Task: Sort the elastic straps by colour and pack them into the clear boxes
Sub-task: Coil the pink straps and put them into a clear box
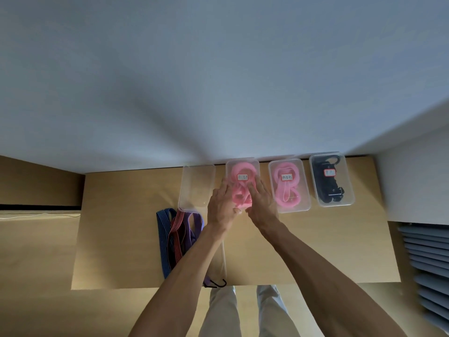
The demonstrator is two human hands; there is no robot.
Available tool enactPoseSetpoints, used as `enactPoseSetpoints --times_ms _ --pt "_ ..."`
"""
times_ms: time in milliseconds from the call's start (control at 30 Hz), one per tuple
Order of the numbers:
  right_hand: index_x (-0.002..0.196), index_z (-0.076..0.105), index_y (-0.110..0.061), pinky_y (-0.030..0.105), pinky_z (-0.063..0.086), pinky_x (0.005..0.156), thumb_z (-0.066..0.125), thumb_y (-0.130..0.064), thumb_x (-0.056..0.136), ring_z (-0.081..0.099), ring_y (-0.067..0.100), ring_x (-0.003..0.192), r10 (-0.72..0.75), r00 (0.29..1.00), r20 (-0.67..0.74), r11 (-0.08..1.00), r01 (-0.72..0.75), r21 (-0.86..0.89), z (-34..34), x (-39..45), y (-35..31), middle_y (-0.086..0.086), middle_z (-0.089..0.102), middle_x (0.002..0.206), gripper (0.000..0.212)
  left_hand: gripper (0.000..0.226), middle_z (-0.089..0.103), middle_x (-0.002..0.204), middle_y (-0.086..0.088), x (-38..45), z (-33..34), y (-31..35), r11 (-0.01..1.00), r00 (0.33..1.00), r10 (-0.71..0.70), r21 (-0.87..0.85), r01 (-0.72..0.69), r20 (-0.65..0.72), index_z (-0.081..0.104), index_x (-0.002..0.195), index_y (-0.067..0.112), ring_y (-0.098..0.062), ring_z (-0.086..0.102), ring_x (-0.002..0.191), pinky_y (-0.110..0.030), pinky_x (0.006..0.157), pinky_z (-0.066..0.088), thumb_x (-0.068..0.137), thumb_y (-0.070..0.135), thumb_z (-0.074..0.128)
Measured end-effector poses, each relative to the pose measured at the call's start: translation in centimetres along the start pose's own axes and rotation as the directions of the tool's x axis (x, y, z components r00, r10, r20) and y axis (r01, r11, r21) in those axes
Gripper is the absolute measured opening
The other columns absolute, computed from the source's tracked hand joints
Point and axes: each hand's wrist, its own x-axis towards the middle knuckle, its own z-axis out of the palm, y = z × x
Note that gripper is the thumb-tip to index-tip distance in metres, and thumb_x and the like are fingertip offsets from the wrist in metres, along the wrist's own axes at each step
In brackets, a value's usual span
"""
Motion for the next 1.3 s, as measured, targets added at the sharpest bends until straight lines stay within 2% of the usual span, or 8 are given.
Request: enactPoseSetpoints --times_ms 267,500,667,767,867,1000,1133,1300 --pt "0.149 0.034 -0.017 0.033 0.046 0.105 0.069 0.003 0.079 0.025 0.028 0.147 0.024 0.999 0.049 1.000 -0.024 0.004 -1.5 0.0 -0.4 0.008 0.010 0.164 0.081 0.072 0.037 0.149 -0.001 0.3 -0.9 0.4 0.992 0.998 0.070 -0.101 -0.070 -0.006 0.045 0.145 0.023 -0.023 0.062 0.112 -0.031 0.087 0.057 0.083 0.012 0.078" --pt "0.143 0.041 -0.016 0.032 0.051 0.092 0.070 0.001 0.078 0.038 0.028 0.139 0.008 1.000 0.012 1.000 -0.008 -0.001 -1.3 -0.4 -0.2 0.008 0.019 0.162 0.074 0.086 0.025 0.161 -0.002 0.3 0.5 0.0 0.997 0.999 0.047 -0.066 -0.046 0.013 0.029 0.155 0.020 -0.026 0.050 0.126 -0.036 0.093 0.054 0.085 0.014 0.077" --pt "0.135 0.050 -0.014 0.038 0.037 0.108 0.074 -0.027 0.081 0.036 0.030 0.137 0.053 0.997 0.059 0.997 -0.049 -0.062 -2.3 0.5 -0.9 0.010 0.030 0.153 0.061 0.076 0.031 0.153 -0.003 0.5 -0.3 -0.1 0.997 0.997 0.073 -0.025 -0.073 0.001 0.038 0.149 0.021 -0.022 0.039 0.137 -0.032 0.091 0.056 0.084 0.024 0.077" --pt "0.135 0.053 -0.015 0.035 0.037 0.102 0.067 -0.026 0.085 0.044 0.029 0.129 0.037 0.999 -0.017 0.999 -0.037 -0.022 -3.6 1.7 -1.0 0.006 0.040 0.144 0.052 0.061 0.030 0.154 -0.003 1.3 -1.4 0.4 0.993 0.992 0.107 -0.052 -0.110 -0.068 0.049 0.141 0.020 -0.020 0.039 0.137 -0.029 0.093 0.054 0.086 0.029 0.074" --pt "0.136 0.051 -0.015 0.033 0.044 0.093 0.069 -0.018 0.084 0.039 0.023 0.135 0.034 0.998 -0.059 0.999 -0.033 0.013 -4.0 2.8 -0.6 0.002 0.031 0.156 0.055 0.066 0.024 0.161 -0.009 2.7 -2.2 0.9 0.987 0.984 0.150 -0.050 -0.156 -0.093 0.049 0.143 0.011 -0.022 0.032 0.143 -0.029 0.107 0.045 0.086 0.037 0.071" --pt "0.140 0.045 -0.013 0.032 0.041 0.104 0.075 -0.022 0.080 0.024 0.020 0.149 0.030 0.999 0.032 0.999 -0.029 -0.031 -3.2 4.2 -0.3 0.004 0.019 0.163 0.068 0.096 0.027 0.157 -0.011 4.4 -2.4 1.2 0.975 0.979 0.202 -0.090 -0.205 -0.039 0.031 0.151 0.004 -0.024 0.029 0.146 -0.028 0.116 0.034 0.072 0.021 0.083" --pt "0.144 0.040 -0.010 0.028 0.024 0.119 0.075 -0.019 0.081 0.011 0.018 0.153 0.049 0.999 0.022 0.997 -0.048 -0.058 -2.5 5.0 -0.7 0.008 0.017 0.164 0.073 0.080 0.048 0.141 -0.014 4.8 -2.2 1.4 0.960 0.957 0.257 -0.081 -0.270 -0.135 0.045 0.137 -0.001 -0.027 0.037 0.140 -0.019 0.121 0.017 0.062 0.003 0.074" --pt "0.144 0.039 -0.006 0.030 0.019 0.120 0.081 -0.031 0.078 0.013 0.023 0.152 0.114 0.992 0.057 0.988 -0.107 -0.107 -2.9 5.4 -1.5 0.012 0.011 0.165 0.082 0.089 0.031 0.152 -0.010 5.5 -2.4 1.7 0.986 0.986 0.167 -0.021 -0.167 -0.008 0.031 0.148 0.007 -0.024 0.032 0.141 -0.027 0.116 0.031 0.074 0.018 0.079"
